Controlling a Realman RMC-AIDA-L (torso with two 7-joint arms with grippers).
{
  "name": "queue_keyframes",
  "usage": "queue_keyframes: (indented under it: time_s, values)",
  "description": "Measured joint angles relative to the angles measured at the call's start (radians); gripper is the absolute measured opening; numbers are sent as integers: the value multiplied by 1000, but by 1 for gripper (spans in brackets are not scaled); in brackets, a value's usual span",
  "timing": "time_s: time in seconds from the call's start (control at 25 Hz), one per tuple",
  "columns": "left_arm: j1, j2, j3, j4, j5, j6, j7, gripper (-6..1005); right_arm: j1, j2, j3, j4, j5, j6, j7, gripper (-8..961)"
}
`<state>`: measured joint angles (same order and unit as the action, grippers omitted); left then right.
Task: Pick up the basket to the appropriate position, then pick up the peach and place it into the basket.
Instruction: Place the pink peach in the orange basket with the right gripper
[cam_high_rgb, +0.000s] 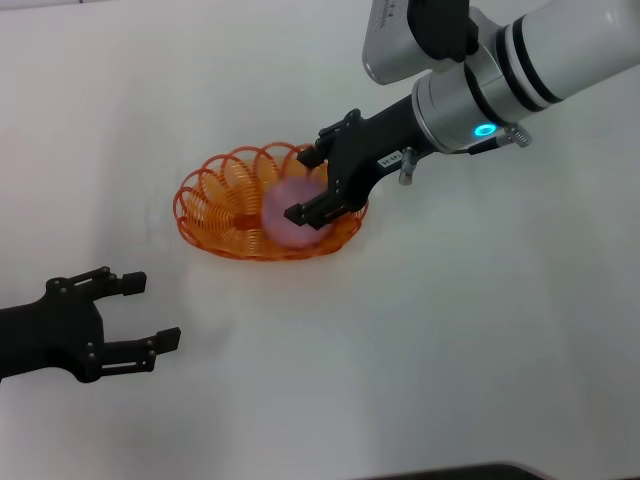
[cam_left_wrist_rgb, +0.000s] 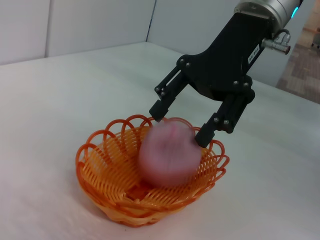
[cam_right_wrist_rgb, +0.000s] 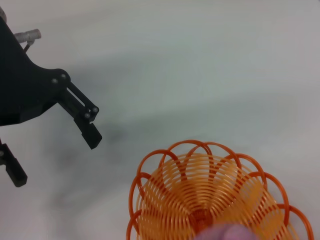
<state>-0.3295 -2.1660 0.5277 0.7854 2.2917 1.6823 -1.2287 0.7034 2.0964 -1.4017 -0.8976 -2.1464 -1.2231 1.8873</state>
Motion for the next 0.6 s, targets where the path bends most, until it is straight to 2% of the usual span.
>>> queue_keyframes:
  time_s: [0.2,0.28,0.44,0.6]
  values:
    - [1,0,0,0,0,0,0,884,-4,1,0,0,6,-1,-6,758]
    - [2,0,0,0,0,0,0,884,-14,0,3,0,32,-6,-28,823]
    - [2,0,-10,-3,0,2,0,884,-74,-7,48,-12,119,-36,-120,952]
    - [-2,1,-27,-11,0,8,0,884,-162,-9,193,-19,199,-111,-269,946]
